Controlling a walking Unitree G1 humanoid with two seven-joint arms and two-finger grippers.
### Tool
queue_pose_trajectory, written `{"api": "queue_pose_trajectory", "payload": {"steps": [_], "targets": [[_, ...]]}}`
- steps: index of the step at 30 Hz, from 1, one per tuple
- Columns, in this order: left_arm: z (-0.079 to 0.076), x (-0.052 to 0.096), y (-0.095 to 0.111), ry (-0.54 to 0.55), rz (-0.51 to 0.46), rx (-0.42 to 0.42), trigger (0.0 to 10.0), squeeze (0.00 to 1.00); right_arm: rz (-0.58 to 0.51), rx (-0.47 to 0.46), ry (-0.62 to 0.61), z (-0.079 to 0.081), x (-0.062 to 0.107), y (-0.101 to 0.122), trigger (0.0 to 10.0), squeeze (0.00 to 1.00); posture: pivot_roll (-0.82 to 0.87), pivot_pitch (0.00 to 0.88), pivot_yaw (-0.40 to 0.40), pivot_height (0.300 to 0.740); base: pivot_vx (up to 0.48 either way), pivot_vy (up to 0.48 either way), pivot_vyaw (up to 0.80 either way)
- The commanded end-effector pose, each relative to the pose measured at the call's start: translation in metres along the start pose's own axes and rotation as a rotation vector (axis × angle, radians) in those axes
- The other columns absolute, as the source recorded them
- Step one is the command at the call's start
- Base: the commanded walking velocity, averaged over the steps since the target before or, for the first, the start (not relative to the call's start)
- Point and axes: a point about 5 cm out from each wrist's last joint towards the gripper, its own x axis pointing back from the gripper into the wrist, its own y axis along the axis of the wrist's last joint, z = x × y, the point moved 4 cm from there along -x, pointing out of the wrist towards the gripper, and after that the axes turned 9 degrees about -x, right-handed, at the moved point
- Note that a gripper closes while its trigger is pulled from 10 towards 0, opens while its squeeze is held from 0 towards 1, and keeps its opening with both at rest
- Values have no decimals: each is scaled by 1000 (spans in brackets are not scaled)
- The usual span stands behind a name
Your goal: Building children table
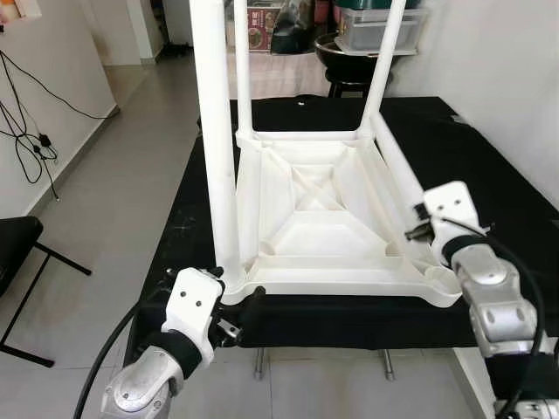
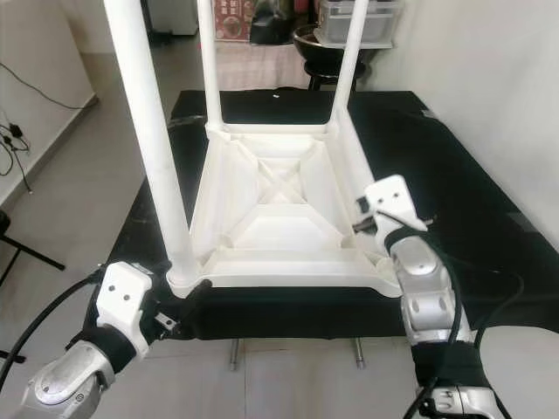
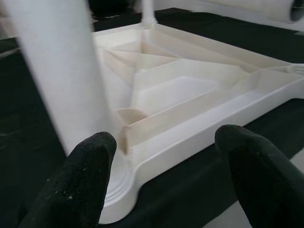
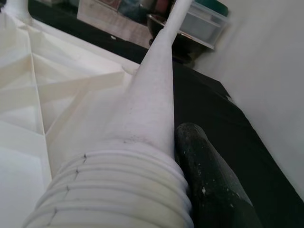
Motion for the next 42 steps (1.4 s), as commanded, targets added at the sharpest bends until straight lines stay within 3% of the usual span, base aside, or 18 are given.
{"api": "queue_pose_trajectory", "payload": {"steps": [1,3,7,16,21,22,25,28,30,33,35,38,41,42], "targets": [[-8,-2,-5,-45,21,34,10000,0,-41,-67,13,0,1,9,10000,0,-51,94,0,740,0,-480,0],[-11,-4,-4,-64,16,59,10000,0,-71,-162,64,10,2,14,10000,0,-51,90,1,740,0,-480,0],[-13,-4,-2,-78,11,73,10000,0,-106,-247,153,26,4,22,10000,0,-51,87,2,740,0,-480,0],[-9,-10,3,-76,-9,91,10000,0,-129,-312,225,42,7,24,10000,0,-50,76,0,740,0,-480,0],[-2,-20,10,-46,-45,146,10000,0,-127,-379,252,49,8,22,10000,0,-49,67,-2,740,0,-96,0],[3,-28,15,-19,-67,203,10000,0,-138,-425,293,54,10,23,10000,0,-52,61,1,740,0,0,0],[6,-33,18,-8,-78,231,10000,0,-153,-442,327,58,12,26,10000,0,-52,57,0,740,0,0,0],[22,-48,32,35,-141,376,10000,0,-202,-457,464,66,21,35,10000,0,-50,54,1,740,0,0,0],[24,-49,34,37,-148,389,10000,0,-207,-459,475,66,22,36,10000,0,-50,54,1,740,0,0,0],[39,-55,45,67,-206,490,10000,0,-245,-446,546,60,29,44,10000,0,-50,50,2,740,0,0,0],[39,-55,45,67,-206,490,10000,0,-245,-446,546,60,29,44,10000,0,-50,50,2,740,0,0,0],[57,-60,55,83,-267,625,10000,0,-278,-456,649,49,41,53,10000,0,-52,50,4,740,0,0,0],[62,-61,58,87,-291,673,10000,0,-286,-458,700,46,49,55,10000,0,-52,50,4,740,0,0,0],[67,-63,64,82,-329,739,10000,0,-291,-469,757,45,57,57,10000,0,-59,48,10,740,0,0,0]]}}
